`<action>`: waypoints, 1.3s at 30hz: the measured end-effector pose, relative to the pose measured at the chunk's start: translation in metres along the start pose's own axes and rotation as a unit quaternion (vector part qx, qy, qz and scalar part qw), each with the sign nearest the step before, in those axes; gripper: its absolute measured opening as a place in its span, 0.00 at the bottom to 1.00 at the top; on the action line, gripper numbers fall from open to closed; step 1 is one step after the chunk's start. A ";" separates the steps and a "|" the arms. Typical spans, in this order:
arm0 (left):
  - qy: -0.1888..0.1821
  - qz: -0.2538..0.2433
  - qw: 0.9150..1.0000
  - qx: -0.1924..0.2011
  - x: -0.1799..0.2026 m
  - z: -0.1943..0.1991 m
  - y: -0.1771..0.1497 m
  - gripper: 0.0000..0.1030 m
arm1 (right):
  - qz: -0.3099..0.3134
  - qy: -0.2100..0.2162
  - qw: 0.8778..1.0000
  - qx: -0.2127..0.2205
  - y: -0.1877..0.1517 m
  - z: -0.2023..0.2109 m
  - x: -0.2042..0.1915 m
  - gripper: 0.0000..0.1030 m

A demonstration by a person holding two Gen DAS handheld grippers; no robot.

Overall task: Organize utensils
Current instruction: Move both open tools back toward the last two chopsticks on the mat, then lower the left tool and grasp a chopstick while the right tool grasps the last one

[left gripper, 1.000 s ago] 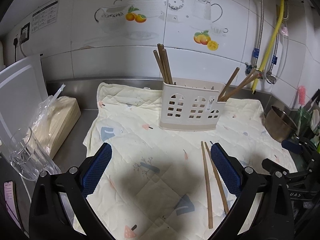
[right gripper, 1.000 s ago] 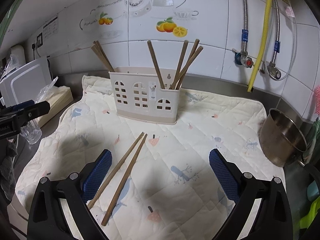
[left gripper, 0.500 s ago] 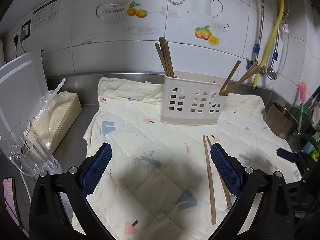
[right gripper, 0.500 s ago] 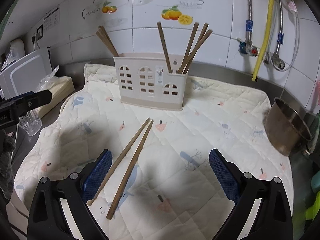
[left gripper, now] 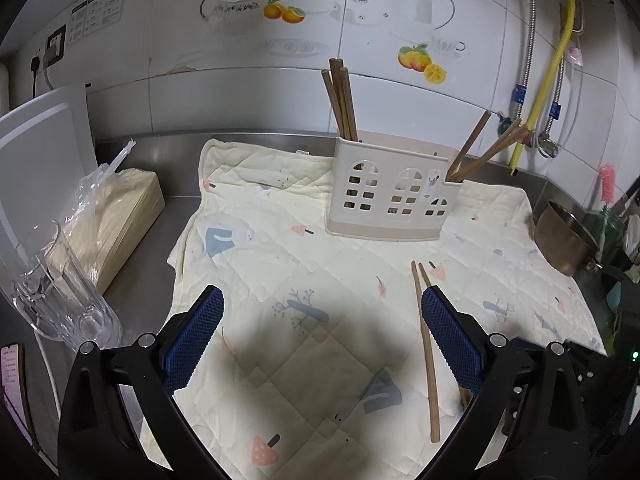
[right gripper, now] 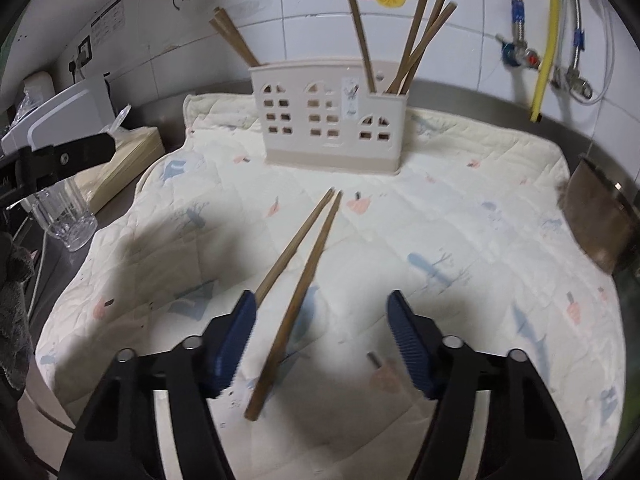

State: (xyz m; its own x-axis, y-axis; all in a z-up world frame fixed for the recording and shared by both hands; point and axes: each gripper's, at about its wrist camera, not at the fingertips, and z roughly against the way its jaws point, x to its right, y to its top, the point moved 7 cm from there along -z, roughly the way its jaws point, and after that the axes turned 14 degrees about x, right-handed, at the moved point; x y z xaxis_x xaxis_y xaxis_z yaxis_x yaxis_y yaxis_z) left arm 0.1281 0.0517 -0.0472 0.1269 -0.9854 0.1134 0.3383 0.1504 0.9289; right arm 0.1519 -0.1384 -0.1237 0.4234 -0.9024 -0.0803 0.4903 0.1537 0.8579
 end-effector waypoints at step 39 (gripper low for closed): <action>-0.039 0.006 0.998 -0.058 0.029 -0.012 -0.054 0.90 | -0.047 0.021 0.998 -0.026 -0.025 -0.013 -0.005 0.07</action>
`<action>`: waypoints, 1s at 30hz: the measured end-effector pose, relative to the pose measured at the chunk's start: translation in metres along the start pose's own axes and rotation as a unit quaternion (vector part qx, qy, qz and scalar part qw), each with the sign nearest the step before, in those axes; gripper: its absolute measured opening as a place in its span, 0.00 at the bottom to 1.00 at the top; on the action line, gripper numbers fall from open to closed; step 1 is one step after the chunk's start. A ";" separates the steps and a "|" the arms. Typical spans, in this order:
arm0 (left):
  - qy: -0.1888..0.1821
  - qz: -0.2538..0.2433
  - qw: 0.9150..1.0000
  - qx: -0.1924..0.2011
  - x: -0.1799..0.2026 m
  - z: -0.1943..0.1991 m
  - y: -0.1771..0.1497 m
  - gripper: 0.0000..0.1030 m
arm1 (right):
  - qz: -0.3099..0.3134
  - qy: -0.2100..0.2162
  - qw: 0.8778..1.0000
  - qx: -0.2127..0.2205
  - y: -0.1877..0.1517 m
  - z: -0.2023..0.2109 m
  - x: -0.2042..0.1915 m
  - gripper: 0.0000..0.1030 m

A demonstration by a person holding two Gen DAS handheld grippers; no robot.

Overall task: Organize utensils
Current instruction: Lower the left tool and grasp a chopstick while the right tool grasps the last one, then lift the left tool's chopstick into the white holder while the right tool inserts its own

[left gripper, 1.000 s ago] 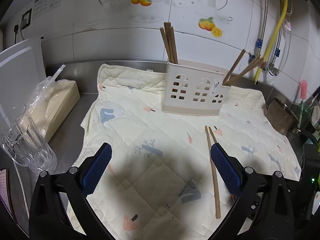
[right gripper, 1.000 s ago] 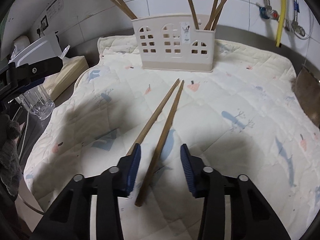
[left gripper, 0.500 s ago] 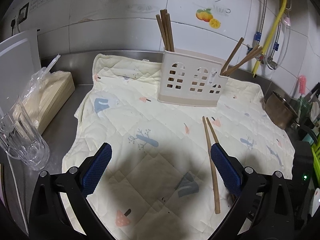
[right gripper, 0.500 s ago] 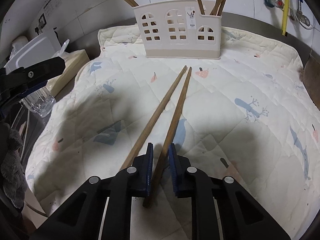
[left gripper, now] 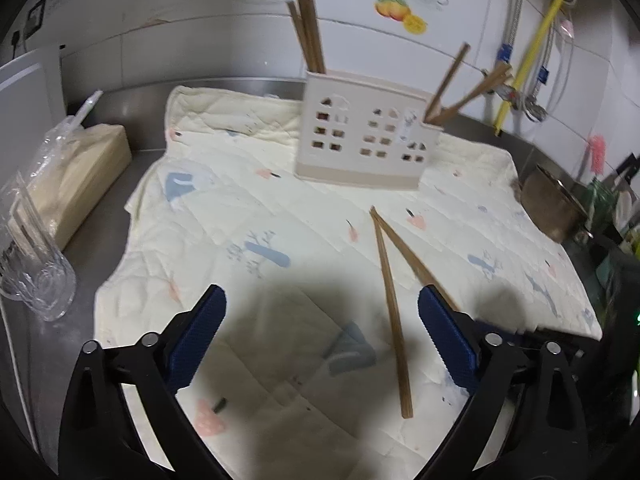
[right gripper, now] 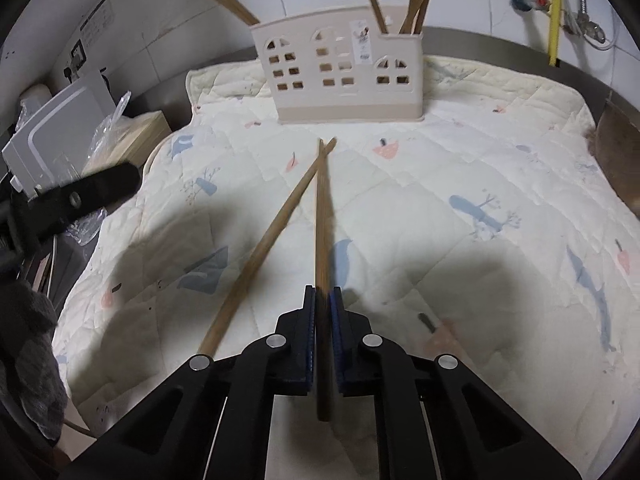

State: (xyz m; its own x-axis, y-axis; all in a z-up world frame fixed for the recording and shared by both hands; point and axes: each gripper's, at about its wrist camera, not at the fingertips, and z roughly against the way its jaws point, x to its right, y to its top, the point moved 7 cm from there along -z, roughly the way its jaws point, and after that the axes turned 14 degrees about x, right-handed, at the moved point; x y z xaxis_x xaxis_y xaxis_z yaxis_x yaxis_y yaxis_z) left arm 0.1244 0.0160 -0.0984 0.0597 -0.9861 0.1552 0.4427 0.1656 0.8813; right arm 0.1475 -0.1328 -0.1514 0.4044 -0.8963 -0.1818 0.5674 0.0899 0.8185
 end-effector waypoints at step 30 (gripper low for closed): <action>-0.053 -0.021 0.993 -0.103 0.060 -0.051 -0.058 0.07 | 0.037 0.006 0.993 0.108 0.072 0.064 0.026 0.07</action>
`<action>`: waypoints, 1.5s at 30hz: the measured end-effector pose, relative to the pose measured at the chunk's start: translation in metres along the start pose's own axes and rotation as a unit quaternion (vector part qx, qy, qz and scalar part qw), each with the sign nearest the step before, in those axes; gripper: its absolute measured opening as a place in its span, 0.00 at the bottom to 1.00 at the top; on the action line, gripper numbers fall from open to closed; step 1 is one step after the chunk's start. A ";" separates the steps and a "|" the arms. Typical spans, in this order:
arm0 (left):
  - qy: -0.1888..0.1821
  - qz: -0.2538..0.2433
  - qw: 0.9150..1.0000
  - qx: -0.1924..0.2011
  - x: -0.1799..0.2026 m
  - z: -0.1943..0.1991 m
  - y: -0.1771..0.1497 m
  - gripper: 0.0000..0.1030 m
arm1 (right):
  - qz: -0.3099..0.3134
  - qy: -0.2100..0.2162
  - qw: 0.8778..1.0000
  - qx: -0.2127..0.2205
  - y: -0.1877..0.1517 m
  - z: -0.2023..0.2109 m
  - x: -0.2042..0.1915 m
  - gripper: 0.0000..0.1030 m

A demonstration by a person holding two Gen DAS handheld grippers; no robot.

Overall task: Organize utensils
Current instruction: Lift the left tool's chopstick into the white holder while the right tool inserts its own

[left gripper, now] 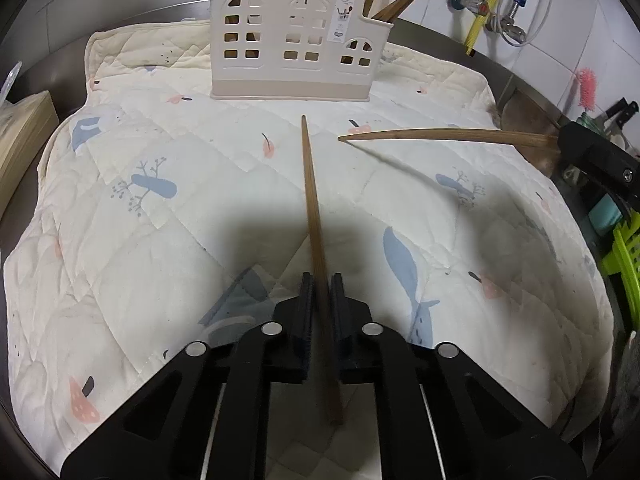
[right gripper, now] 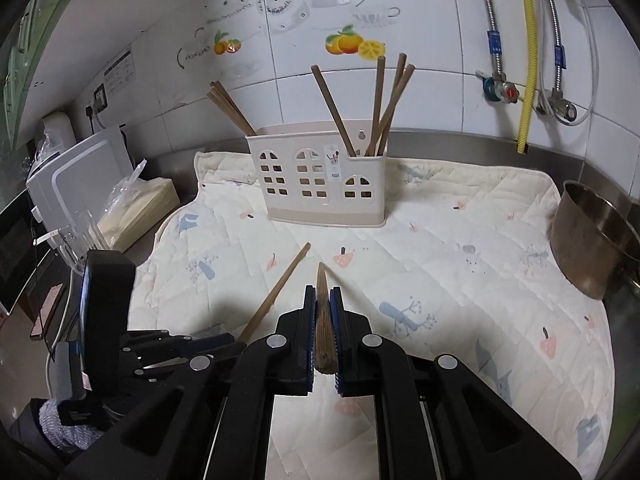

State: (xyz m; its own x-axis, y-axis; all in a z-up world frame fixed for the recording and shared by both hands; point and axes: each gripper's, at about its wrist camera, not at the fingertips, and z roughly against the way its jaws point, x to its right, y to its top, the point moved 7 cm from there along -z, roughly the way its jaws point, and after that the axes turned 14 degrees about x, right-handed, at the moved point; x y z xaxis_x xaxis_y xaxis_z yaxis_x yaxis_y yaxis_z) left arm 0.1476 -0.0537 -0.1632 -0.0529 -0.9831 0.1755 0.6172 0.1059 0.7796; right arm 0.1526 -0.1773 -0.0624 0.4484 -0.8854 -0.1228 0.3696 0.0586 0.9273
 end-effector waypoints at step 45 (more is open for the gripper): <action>0.017 -0.109 0.983 0.147 -0.023 0.069 0.287 0.05 | 0.082 0.000 0.994 0.067 0.222 -0.056 0.031 0.07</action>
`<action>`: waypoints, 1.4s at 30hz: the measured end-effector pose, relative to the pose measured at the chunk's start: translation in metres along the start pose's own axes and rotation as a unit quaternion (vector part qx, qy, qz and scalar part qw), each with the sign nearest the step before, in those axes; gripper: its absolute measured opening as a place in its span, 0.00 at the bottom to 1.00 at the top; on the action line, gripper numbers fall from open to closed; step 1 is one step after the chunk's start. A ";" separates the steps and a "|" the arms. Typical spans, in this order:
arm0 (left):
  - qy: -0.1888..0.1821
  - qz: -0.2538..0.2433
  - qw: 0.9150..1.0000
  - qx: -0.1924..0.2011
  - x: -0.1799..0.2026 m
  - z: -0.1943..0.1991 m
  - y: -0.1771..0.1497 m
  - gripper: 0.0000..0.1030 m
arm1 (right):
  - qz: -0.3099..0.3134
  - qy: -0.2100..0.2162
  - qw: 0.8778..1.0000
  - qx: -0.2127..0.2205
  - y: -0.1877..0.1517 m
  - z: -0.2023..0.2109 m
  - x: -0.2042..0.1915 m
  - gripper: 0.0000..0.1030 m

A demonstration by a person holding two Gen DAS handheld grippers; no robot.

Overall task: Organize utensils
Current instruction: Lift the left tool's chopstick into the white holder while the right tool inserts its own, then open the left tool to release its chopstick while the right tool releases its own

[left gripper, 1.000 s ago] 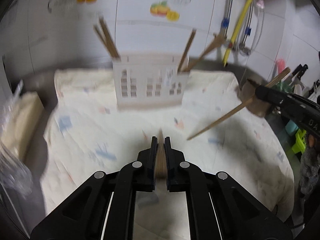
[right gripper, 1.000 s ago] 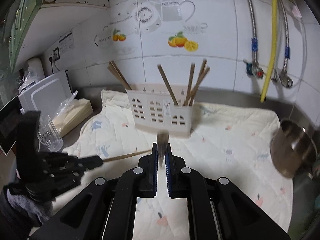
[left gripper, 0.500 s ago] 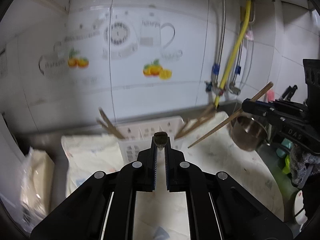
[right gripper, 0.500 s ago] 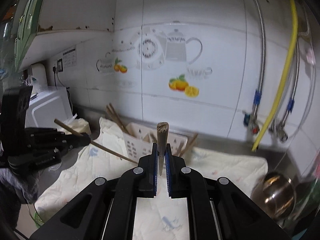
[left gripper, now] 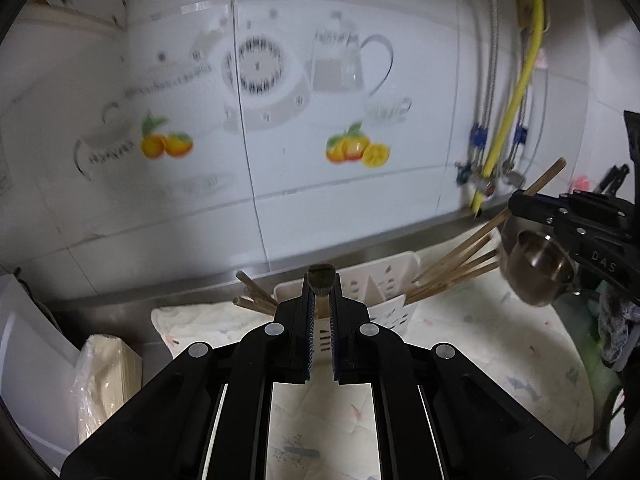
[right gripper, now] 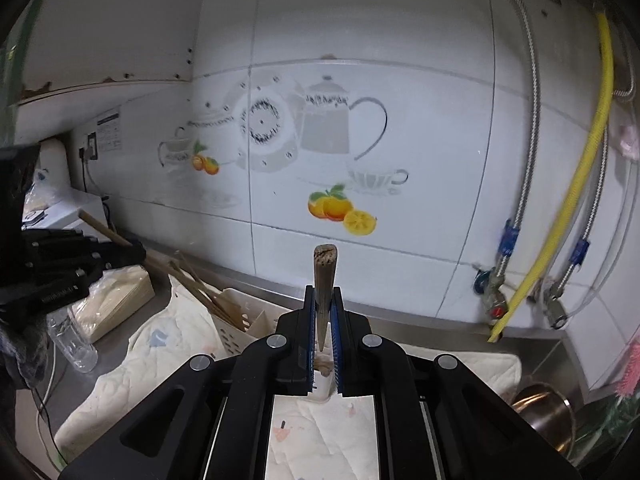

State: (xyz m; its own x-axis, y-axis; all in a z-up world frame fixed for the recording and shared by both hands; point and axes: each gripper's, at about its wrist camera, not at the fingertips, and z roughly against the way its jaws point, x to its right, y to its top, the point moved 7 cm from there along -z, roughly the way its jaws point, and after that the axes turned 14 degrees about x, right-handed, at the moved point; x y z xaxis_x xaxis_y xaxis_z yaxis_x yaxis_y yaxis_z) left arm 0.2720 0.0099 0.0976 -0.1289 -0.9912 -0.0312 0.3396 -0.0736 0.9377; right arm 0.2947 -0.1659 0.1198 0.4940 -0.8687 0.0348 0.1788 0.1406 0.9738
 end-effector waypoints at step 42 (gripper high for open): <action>-0.003 0.035 0.999 -0.010 0.002 -0.003 -0.036 0.60 | -0.026 -0.003 0.999 -0.030 -0.046 -0.029 0.003 0.60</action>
State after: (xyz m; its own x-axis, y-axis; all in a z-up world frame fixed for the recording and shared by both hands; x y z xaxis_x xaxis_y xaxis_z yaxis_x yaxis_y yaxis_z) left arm 0.2626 0.0102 0.0623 -0.1109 -0.9932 0.0359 0.3671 -0.0073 0.9302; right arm 0.3125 -0.1610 0.0688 0.4772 -0.8787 -0.0142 0.2550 0.1229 0.9591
